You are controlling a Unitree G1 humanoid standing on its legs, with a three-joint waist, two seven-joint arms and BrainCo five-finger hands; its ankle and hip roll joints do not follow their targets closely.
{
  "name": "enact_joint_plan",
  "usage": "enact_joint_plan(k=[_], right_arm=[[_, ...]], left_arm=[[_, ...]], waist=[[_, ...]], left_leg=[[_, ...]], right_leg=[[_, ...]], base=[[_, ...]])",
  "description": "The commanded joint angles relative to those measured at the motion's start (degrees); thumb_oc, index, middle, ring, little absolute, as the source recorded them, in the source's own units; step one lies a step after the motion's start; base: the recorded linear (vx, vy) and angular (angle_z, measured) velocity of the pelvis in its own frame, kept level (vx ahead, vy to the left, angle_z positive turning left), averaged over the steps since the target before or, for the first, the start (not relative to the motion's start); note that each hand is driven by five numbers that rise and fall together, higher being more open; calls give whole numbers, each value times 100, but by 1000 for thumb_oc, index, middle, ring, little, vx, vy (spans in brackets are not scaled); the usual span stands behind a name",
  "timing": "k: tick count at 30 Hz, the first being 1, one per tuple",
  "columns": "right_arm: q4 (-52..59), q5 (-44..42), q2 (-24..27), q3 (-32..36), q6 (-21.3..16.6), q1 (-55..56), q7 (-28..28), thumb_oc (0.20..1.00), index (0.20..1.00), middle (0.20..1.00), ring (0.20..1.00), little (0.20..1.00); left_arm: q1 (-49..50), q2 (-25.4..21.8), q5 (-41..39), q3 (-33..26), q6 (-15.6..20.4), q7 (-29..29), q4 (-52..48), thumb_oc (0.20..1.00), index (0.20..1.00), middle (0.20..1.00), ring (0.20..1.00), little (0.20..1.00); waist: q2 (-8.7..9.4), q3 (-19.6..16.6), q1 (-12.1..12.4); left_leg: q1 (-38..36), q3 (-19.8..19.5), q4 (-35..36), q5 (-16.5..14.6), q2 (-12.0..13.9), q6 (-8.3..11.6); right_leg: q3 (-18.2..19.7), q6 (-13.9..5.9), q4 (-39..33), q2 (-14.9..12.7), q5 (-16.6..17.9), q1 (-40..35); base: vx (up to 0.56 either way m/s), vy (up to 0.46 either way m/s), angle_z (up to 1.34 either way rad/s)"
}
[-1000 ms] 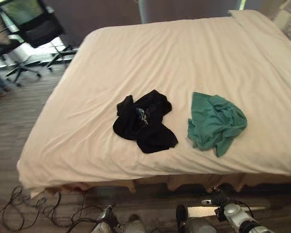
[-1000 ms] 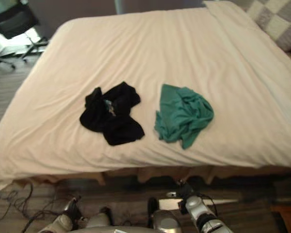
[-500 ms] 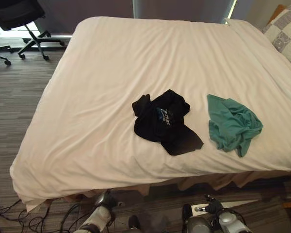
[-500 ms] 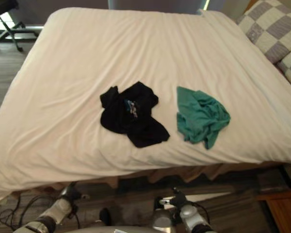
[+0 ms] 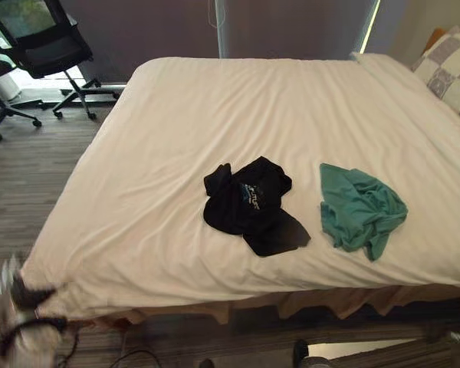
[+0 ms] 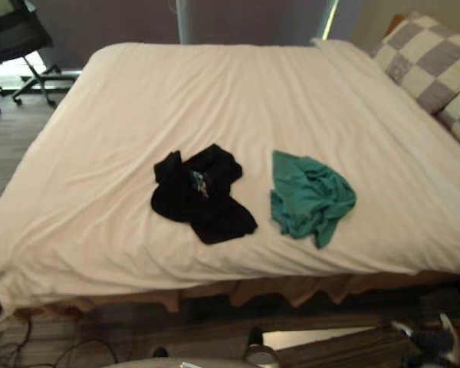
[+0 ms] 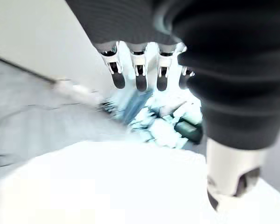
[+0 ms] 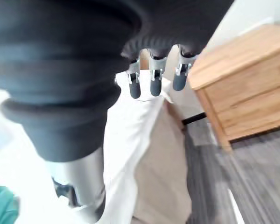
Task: Tidy up the quilt and then pick up the clothes from the bed and put them into the laundry hamper.
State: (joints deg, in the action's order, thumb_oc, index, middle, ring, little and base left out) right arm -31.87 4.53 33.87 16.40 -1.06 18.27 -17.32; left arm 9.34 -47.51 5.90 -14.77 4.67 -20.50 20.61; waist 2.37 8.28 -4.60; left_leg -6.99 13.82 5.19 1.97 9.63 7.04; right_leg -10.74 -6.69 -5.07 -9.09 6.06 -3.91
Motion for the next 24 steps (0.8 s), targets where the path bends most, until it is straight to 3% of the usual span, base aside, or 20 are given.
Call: enact_joint_plan(k=[1,4,7,13,21,22,24], right_arm=[[177,824,510,-39,-235,-669,-292,1000,1000,1000,1000,1000],[601,1359,897,-300,-190,-1000,-298,1000,1000,1000,1000,1000],[1043,1847,1278,-777,-111,-1552,-209,1000,1000,1000,1000,1000],[1335,2013,1530,-2391,-1,-3780,-196,1000,1000,1000,1000,1000],[1850,1756,1645,-2928,-194,-4655,-323,1000,1000,1000,1000,1000],[1936,1725,1723,-2982,-226,-4710,-302,1000,1000,1000,1000,1000],[1933,1748,1822,-3014,-220,-4776,-255,1000,1000,1000,1000,1000]], left_arm=[[-808,-169,625,150,537,-191,25,1000,1000,1000,1000,1000],[-1366,-171,746,719,585,-27,-289,1000,1000,1000,1000,1000],[-2153,59,810,1645,520,190,-183,1000,1000,1000,1000,1000],[-4433,580,1388,3616,12,284,1375,1000,1000,1000,1000,1000],[-6067,997,1756,4523,-316,220,2952,1000,1000,1000,1000,1000],[-6300,1231,2079,4726,-578,402,3717,1000,1000,1000,1000,1000],[-6354,1357,2513,4924,-708,669,4226,1000,1000,1000,1000,1000]], waist=[[-93,106,-144],[-133,137,-205],[-169,262,-327],[-264,767,-566],[-207,1240,-762],[-188,1328,-797],[-183,1370,-813]], left_leg=[[15,-13,-81,-296,12,66],[2,44,-68,-284,11,61],[-28,142,-91,-321,18,56],[322,486,-304,-260,44,33],[984,633,-610,-180,119,76],[1077,656,-629,-151,152,88],[1111,669,-633,-151,158,94]], right_leg=[[55,-551,529,-450,-664,172],[107,-535,551,-460,-652,224],[226,-535,629,-462,-668,339],[706,-533,856,-386,-517,1130],[903,-591,1048,-365,-405,1892],[867,-610,1045,-385,-384,1973],[866,-630,1037,-397,-369,2010]], base=[[-2,-10,-4],[-4,-20,-4],[-32,0,-11],[-141,17,-42],[-100,-17,-22],[-34,-35,-7],[-15,-11,1]])
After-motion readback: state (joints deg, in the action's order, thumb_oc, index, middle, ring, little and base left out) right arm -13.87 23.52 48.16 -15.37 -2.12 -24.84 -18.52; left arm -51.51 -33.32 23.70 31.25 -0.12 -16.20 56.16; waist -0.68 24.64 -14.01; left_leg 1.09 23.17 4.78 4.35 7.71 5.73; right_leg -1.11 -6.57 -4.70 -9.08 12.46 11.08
